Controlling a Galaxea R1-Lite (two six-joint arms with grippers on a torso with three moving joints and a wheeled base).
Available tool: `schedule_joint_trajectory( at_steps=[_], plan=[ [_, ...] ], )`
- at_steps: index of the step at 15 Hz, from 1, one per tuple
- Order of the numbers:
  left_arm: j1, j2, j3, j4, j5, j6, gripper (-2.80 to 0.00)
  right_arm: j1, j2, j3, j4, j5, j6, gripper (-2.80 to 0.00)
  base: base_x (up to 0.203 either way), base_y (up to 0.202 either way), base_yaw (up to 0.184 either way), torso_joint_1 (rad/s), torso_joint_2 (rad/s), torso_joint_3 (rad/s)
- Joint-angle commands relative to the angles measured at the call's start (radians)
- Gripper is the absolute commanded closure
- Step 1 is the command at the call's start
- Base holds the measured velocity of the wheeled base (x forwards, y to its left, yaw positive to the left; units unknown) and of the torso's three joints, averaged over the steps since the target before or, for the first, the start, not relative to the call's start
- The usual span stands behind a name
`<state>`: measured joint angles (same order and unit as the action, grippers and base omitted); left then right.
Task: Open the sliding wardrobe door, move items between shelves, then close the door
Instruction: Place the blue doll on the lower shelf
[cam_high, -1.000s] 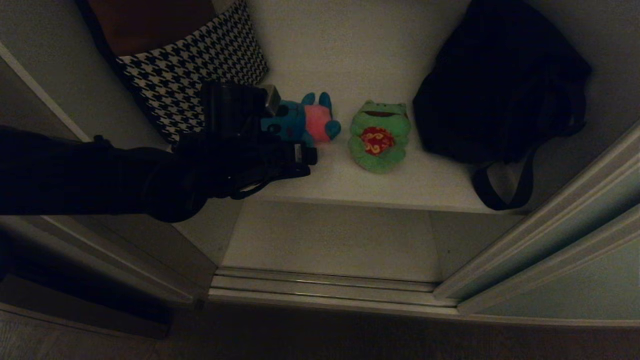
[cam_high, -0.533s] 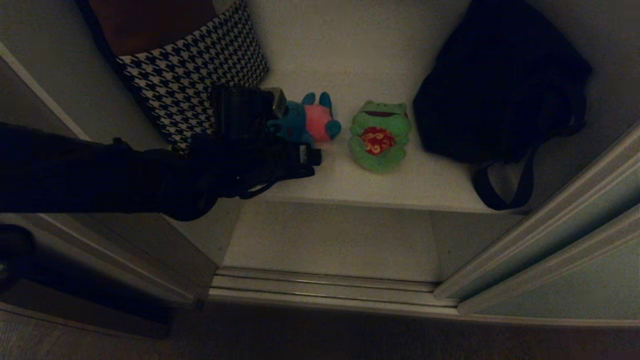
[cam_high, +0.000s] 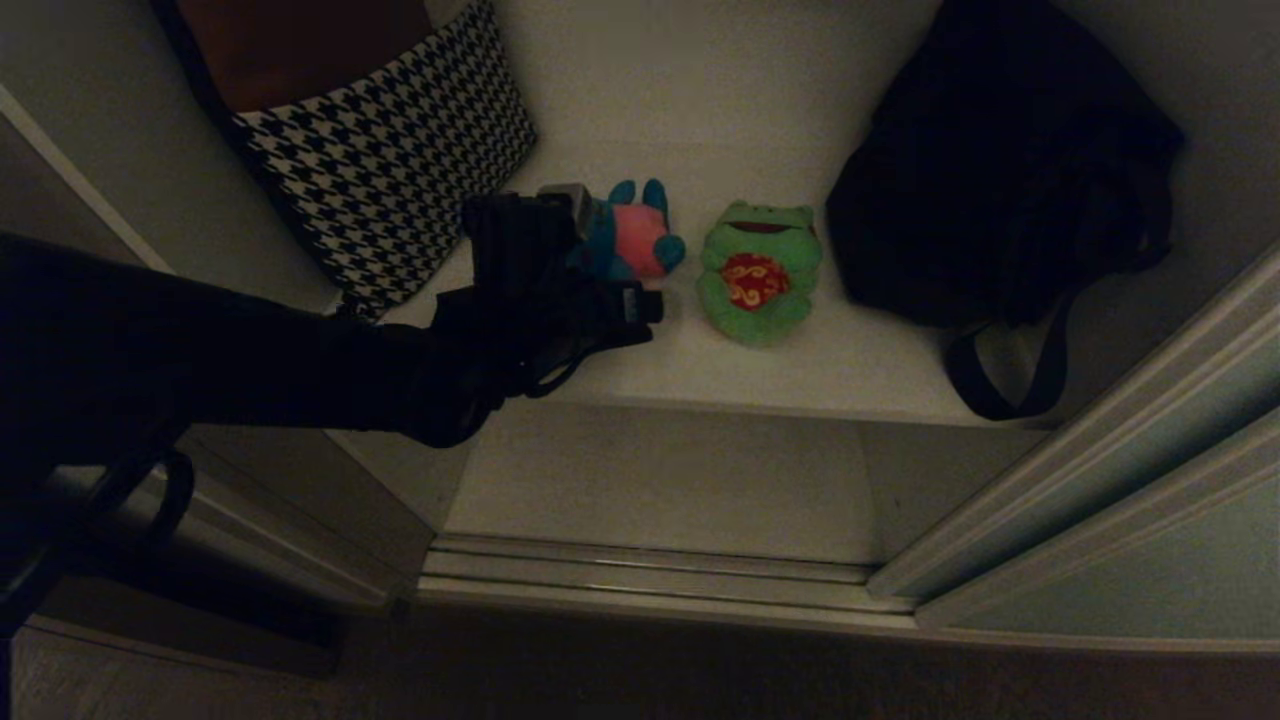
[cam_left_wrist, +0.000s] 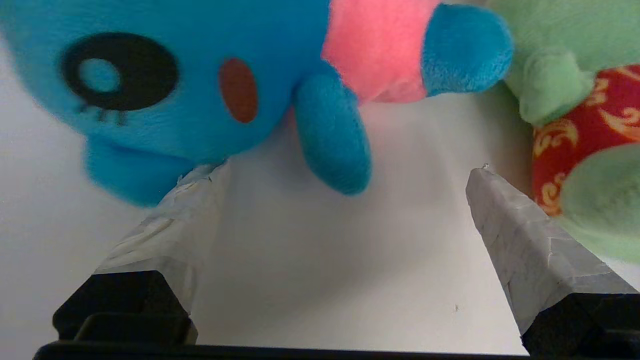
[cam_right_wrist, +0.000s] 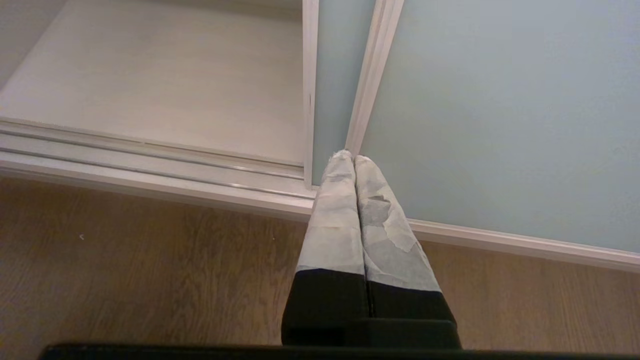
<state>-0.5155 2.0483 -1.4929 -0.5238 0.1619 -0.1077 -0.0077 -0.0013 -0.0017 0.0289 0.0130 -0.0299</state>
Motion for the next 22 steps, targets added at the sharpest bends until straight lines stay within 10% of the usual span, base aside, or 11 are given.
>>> schedule_joint_trajectory(
  at_steps=[1, 4, 5, 22],
  plan=[
    [0.000, 0.023, -0.027, -0.002, 0.001, -0.001, -2.80, 0.000, 0.001, 0.000, 0.000, 0.001, -0.001, 0.00, 0.000, 0.000, 0.000, 0.000, 0.00, 0.000],
    [0.000, 0.023, -0.026, 0.001, 0.001, -0.004, -2.80, 0.000, 0.000, 0.000, 0.000, 0.001, -0.001, 0.00, 0.000, 0.000, 0.000, 0.000, 0.00, 0.000],
    [0.000, 0.023, -0.026, 0.004, -0.001, -0.003, 0.00, 0.000, 0.000, 0.000, 0.000, 0.001, 0.000, 0.00, 0.000, 0.000, 0.000, 0.000, 0.00, 0.000],
    [-0.011, -0.166, 0.000, 0.152, 0.006, -0.007, 0.00, 0.000, 0.000, 0.000, 0.000, 0.001, -0.001, 0.00, 0.000, 0.000, 0.000, 0.000, 0.00, 0.000]
  ],
)
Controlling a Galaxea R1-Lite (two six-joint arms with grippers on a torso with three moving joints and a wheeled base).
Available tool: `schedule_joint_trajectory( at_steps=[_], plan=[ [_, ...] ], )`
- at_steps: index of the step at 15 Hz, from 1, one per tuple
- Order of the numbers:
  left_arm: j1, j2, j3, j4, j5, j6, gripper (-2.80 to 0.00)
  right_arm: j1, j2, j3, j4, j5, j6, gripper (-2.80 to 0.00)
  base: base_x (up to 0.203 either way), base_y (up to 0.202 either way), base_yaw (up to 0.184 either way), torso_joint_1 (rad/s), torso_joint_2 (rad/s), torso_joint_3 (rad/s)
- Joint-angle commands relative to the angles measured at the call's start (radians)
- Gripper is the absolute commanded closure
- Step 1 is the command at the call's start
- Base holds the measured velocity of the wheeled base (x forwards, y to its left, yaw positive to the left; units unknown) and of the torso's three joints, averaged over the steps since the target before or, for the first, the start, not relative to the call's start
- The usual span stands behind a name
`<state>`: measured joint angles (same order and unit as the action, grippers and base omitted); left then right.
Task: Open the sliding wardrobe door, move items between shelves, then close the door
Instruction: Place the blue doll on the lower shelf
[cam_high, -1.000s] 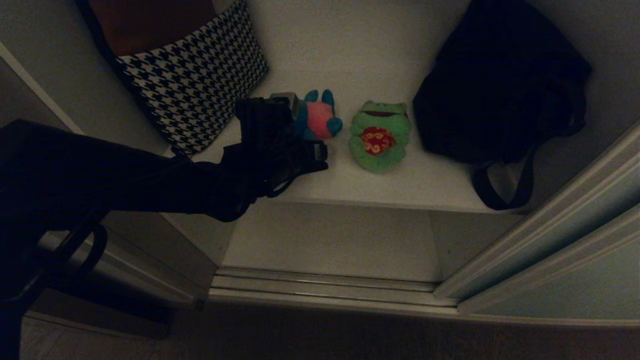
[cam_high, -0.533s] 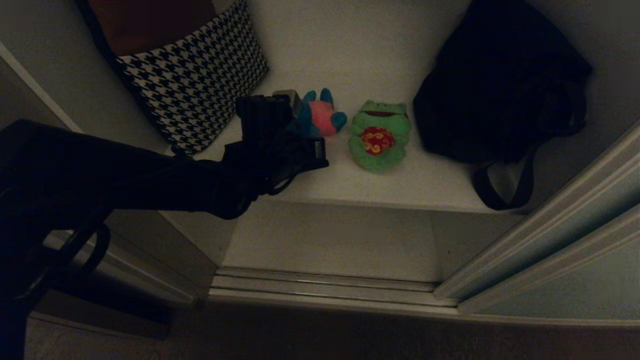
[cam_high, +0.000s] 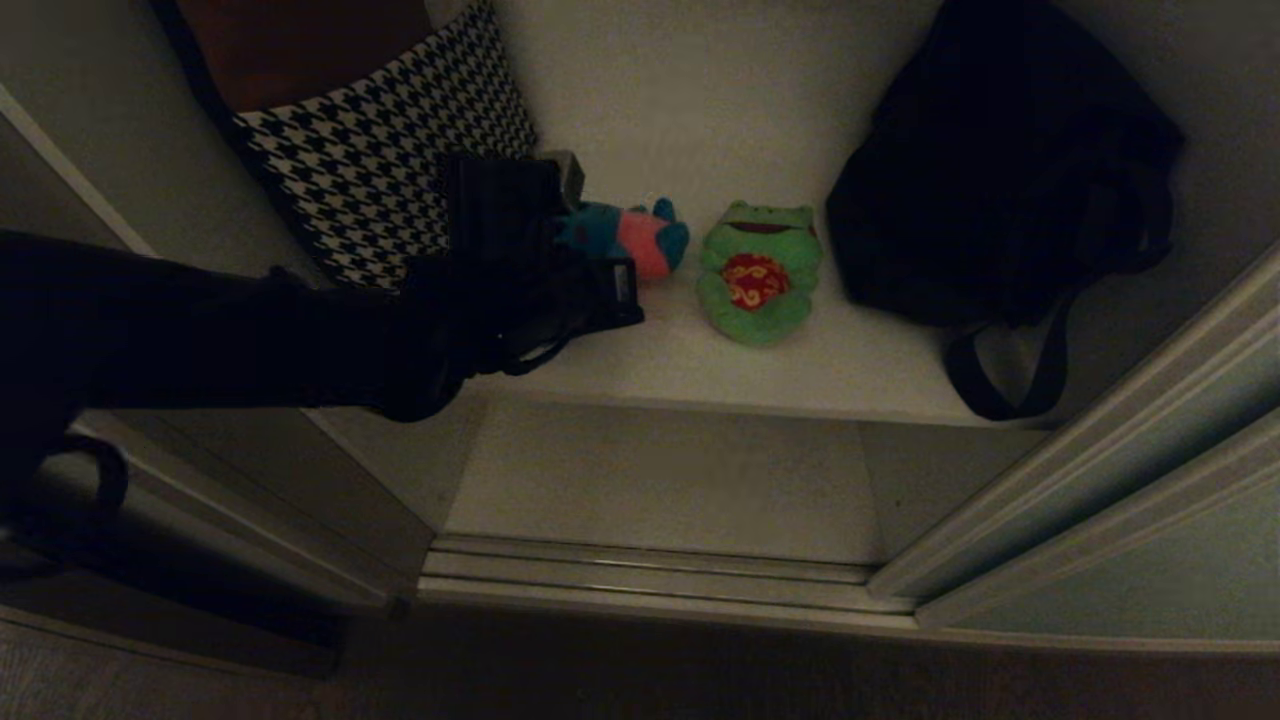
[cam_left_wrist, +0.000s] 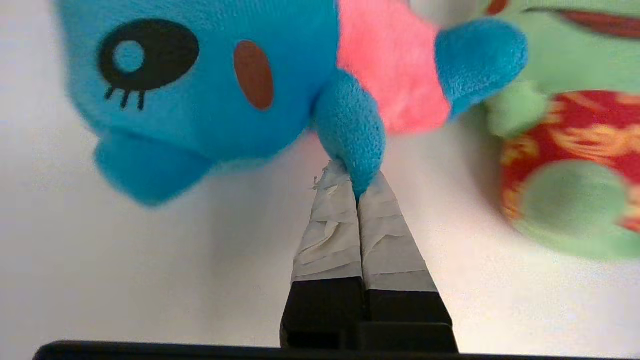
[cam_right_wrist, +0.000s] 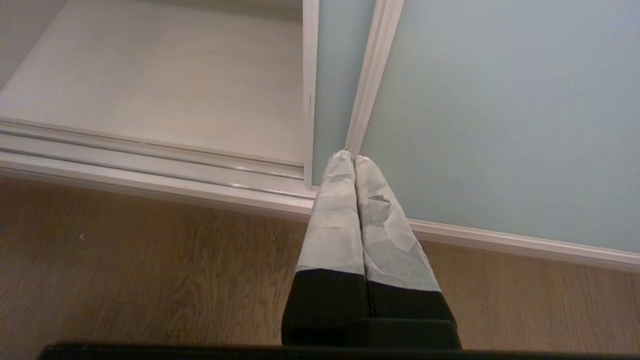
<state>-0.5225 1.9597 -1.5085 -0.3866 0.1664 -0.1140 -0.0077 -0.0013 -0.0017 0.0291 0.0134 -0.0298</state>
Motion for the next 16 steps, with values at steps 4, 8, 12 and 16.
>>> schedule_joint_trajectory(
  at_steps=[4, 8, 12, 16],
  plan=[
    [-0.023, -0.201, 0.071, 0.085, 0.021, -0.015, 0.00, 0.000, 0.000, 0.000, 0.000, 0.000, -0.001, 0.00, 0.000, 0.000, 0.000, 0.000, 0.00, 0.000],
    [-0.080, -0.293, 0.158, 0.098, 0.090, -0.007, 0.00, 0.000, 0.000, 0.000, 0.000, 0.000, -0.001, 0.00, 0.000, 0.000, 0.000, 0.000, 0.00, 0.000],
    [-0.108, -0.396, 0.215, 0.126, 0.105, -0.006, 0.00, 0.000, 0.000, 0.000, 0.000, 0.000, 0.000, 0.00, 0.000, 0.000, 0.000, 0.000, 0.00, 0.000],
    [-0.112, -0.525, 0.319, 0.173, 0.111, -0.006, 0.00, 0.000, 0.000, 0.000, 0.000, 0.000, -0.001, 0.00, 0.000, 0.000, 0.000, 0.000, 0.00, 0.000]
  ],
)
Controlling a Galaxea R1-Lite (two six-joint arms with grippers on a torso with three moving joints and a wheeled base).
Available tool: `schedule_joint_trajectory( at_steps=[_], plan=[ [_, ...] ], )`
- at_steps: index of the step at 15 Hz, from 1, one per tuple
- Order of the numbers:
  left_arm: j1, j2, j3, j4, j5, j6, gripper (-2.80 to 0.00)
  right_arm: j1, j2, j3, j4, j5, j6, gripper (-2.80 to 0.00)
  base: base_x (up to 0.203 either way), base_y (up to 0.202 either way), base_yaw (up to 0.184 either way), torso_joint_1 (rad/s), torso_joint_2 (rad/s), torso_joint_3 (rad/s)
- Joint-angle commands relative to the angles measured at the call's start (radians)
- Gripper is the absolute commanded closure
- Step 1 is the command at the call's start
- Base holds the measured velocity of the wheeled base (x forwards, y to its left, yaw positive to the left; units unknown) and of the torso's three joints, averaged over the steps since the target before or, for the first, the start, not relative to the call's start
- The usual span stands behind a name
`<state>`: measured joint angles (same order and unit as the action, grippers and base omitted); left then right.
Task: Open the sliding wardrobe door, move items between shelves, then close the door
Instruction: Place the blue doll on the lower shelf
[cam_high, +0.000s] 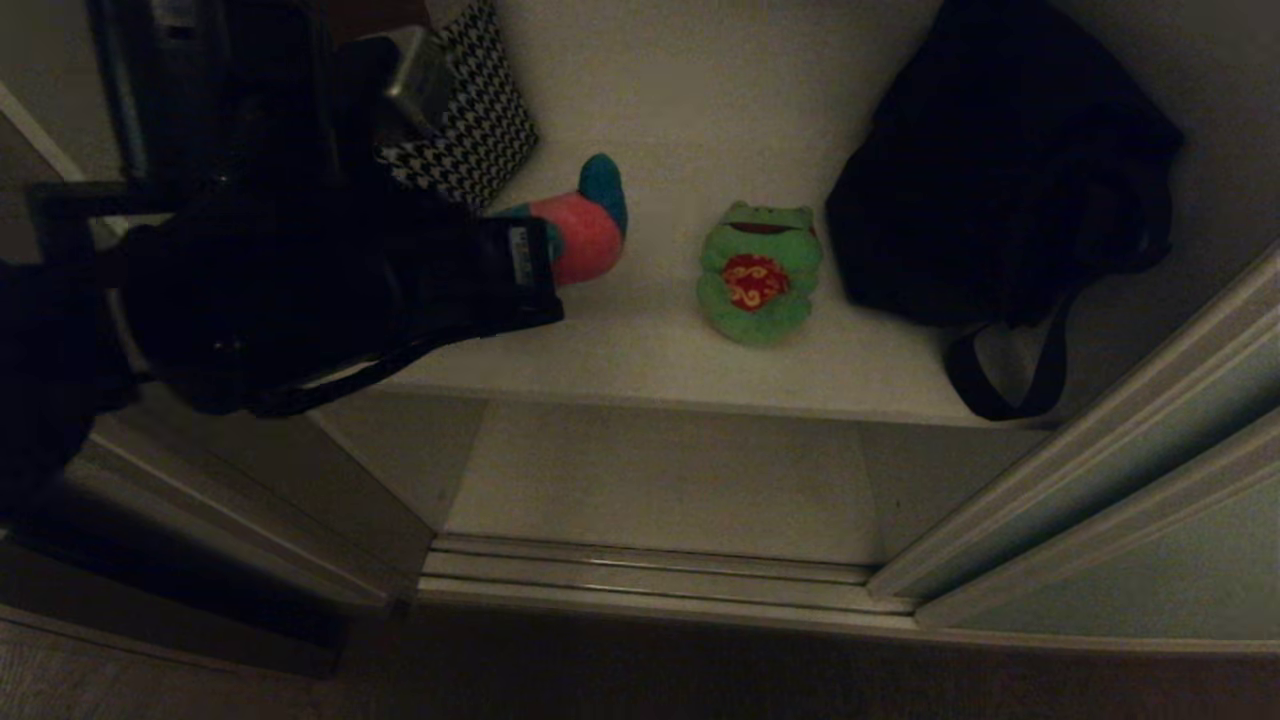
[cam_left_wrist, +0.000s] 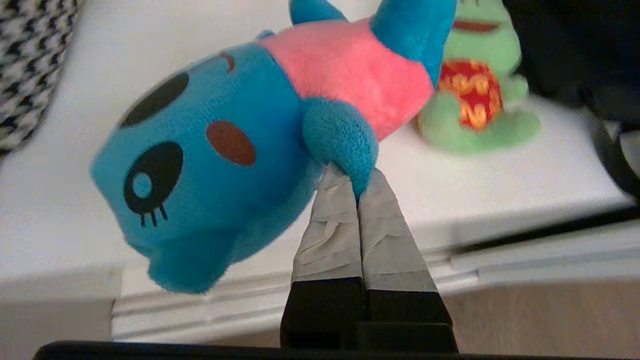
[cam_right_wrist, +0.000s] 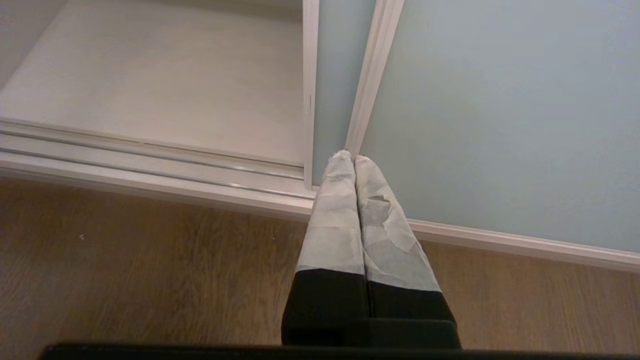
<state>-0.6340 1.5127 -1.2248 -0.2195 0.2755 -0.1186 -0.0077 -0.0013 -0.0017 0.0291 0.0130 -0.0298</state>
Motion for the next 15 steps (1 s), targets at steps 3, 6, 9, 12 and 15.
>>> schedule_joint_trajectory(
  at_steps=[3, 6, 9, 12, 15],
  plan=[
    [0.000, -0.113, 0.059, 0.026, 0.002, -0.003, 0.00, 0.000, 0.000, 0.000, 0.000, 0.001, -0.001, 0.00, 0.000, 0.000, 0.000, 0.000, 0.00, 0.000],
    [-0.001, -0.117, 0.065, 0.028, 0.001, -0.003, 0.00, 0.000, 0.000, 0.000, 0.000, 0.001, 0.000, 0.00, -0.050, 0.000, 0.001, 0.000, 0.00, 0.002],
    [0.001, -0.123, 0.065, 0.029, 0.002, -0.001, 0.00, 0.000, 0.000, 0.000, 0.000, 0.001, -0.001, 0.00, -0.196, 0.000, 0.002, 0.000, 0.00, 0.002],
    [0.001, -0.120, 0.071, 0.028, 0.001, -0.003, 0.00, 0.000, 0.000, 0.000, 0.000, 0.001, -0.001, 0.00, -0.193, 0.000, 0.000, 0.000, 0.00, 0.005],
    [0.000, -0.119, 0.086, 0.027, -0.001, -0.004, 0.00, 0.000, 0.000, 0.000, 0.000, 0.001, -0.001, 0.00, -0.196, 0.000, -0.002, 0.002, 0.00, 0.002]
  ],
)
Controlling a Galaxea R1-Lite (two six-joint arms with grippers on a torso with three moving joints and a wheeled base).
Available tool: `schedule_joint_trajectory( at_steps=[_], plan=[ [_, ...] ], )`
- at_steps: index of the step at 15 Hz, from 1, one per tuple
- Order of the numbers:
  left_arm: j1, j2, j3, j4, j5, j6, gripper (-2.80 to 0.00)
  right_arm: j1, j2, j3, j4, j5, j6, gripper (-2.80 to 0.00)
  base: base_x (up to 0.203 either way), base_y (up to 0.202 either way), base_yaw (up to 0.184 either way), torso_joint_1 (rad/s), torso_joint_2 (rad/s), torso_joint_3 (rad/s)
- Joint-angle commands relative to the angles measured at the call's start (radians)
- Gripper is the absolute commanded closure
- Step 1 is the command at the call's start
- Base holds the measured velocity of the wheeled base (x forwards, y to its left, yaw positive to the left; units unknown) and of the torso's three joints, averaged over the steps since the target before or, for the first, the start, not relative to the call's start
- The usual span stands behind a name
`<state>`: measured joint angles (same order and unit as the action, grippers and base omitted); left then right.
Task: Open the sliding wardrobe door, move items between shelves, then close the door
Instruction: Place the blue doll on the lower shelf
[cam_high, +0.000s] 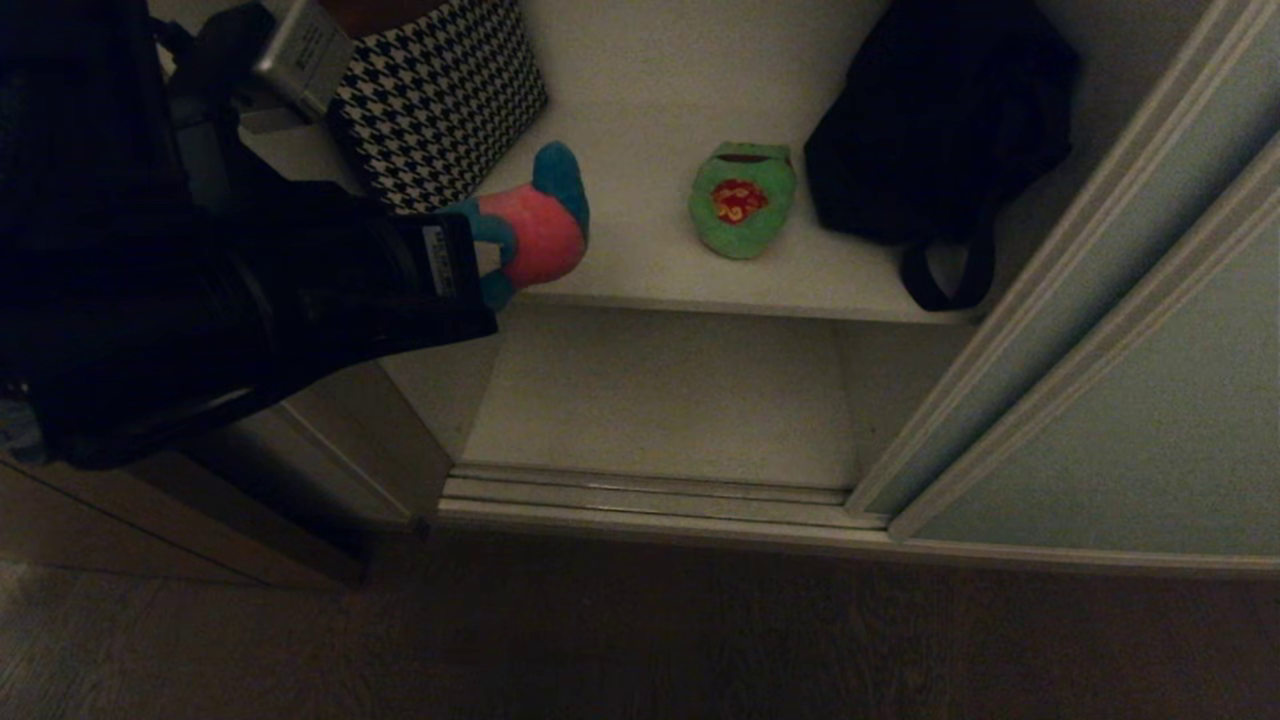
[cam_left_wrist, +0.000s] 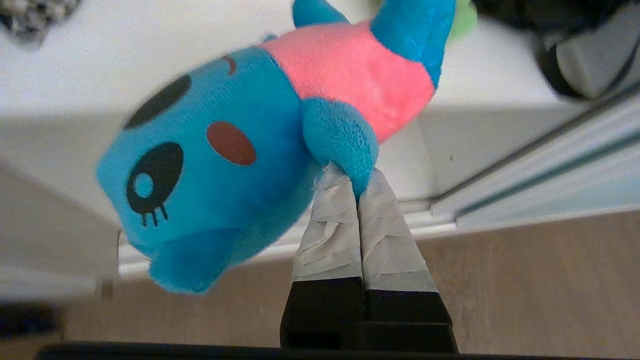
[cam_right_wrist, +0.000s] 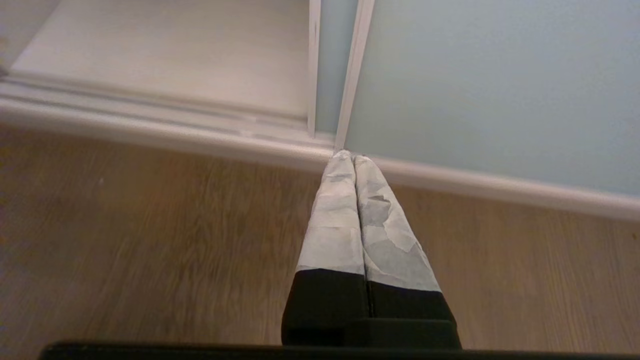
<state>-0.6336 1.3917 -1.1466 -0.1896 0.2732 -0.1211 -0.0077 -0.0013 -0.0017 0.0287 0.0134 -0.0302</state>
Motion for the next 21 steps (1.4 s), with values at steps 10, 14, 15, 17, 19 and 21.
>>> schedule_joint_trajectory(
  at_steps=[10, 14, 15, 17, 19, 21],
  plan=[
    [-0.001, -0.053, 0.322, -0.027, -0.001, -0.090, 0.00, 0.000, 0.000, 0.000, 0.000, 0.000, 0.000, 0.00, -0.102, 0.005, -0.002, -0.001, 0.00, 0.002],
    [0.023, 0.094, 0.375, -0.061, 0.001, -0.174, 0.00, 0.000, 0.000, 0.000, 0.000, 0.000, 0.000, 0.00, 0.000, 0.000, 0.000, 0.000, 0.00, 0.000],
    [0.034, 0.148, 0.381, -0.105, 0.001, -0.181, 0.00, 0.000, 0.001, 0.000, 0.000, 0.000, 0.000, 0.00, 0.000, 0.000, 0.000, 0.000, 0.00, 0.000],
    [0.061, 0.294, 0.382, -0.234, 0.001, -0.182, 0.00, 0.000, 0.001, 0.000, 0.000, 0.000, 0.000, 0.00, 0.000, 0.000, 0.000, 0.000, 0.00, 0.000],
    [0.082, 0.448, 0.369, -0.365, 0.000, -0.172, 0.00, 0.000, 0.000, 0.000, 0.000, 0.000, 0.000, 0.00, 0.000, 0.000, 0.000, 0.000, 0.00, 0.000],
    [0.104, 0.599, 0.324, -0.501, -0.002, -0.159, 0.00, 0.000, 0.000, 0.000, 0.000, 0.000, 0.001, 0.00, 0.000, 0.000, 0.000, 0.000, 0.00, 0.000]
  ],
)
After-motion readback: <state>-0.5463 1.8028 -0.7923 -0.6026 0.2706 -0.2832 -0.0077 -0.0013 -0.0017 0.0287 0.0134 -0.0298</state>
